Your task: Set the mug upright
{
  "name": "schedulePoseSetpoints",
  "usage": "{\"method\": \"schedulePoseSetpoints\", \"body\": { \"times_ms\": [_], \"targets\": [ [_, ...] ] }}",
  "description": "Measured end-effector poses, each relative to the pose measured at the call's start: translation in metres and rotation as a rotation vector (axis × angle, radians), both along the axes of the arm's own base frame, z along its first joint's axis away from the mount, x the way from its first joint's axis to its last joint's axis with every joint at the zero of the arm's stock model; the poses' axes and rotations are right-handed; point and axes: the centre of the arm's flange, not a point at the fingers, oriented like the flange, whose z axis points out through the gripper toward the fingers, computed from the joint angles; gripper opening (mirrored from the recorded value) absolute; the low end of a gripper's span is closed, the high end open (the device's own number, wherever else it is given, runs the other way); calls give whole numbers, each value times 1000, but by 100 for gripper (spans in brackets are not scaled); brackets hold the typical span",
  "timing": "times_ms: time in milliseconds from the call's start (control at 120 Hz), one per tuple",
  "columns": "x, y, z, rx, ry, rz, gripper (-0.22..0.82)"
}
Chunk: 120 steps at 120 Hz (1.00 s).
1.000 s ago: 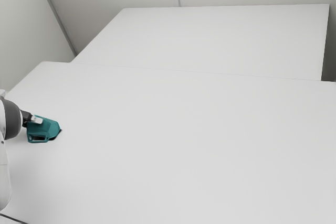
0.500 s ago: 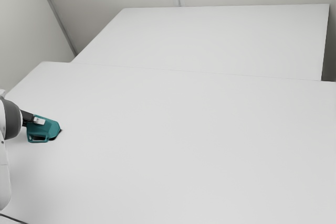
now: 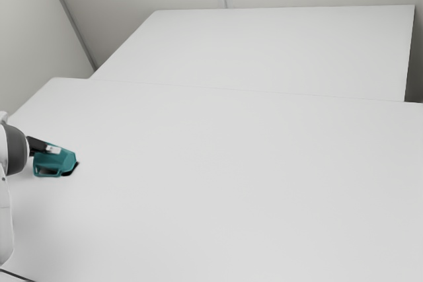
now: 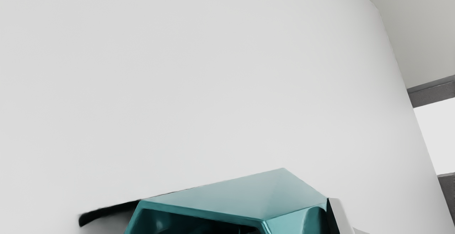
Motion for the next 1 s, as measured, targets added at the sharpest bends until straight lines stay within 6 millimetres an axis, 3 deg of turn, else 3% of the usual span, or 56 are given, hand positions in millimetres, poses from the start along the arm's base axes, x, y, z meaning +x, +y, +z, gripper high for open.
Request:
{"method": "schedulePoseSetpoints", "body": {
  "times_ms": [167,292,400,467,550,617,675,733,850,1000],
  "targets": [
    [13,-10,17,-13,-46,-15,-16],
    [27,-23,41,-15,-89,-42,-16],
    [49,-46,67,-5,-129,-89,-16],
    [75,-77,98,18,-172,-146,-16],
    [110,-137,151,82,-215,-258,-16],
    [121,-193,182,146,-209,-345,-16],
    [127,-239,198,233,-180,-427,-17],
    [131,-281,204,340,-141,-509,-17],
    [129,-349,192,578,-59,-660,-16],
    [125,-392,171,846,-23,-743,-16]
  ]
}}
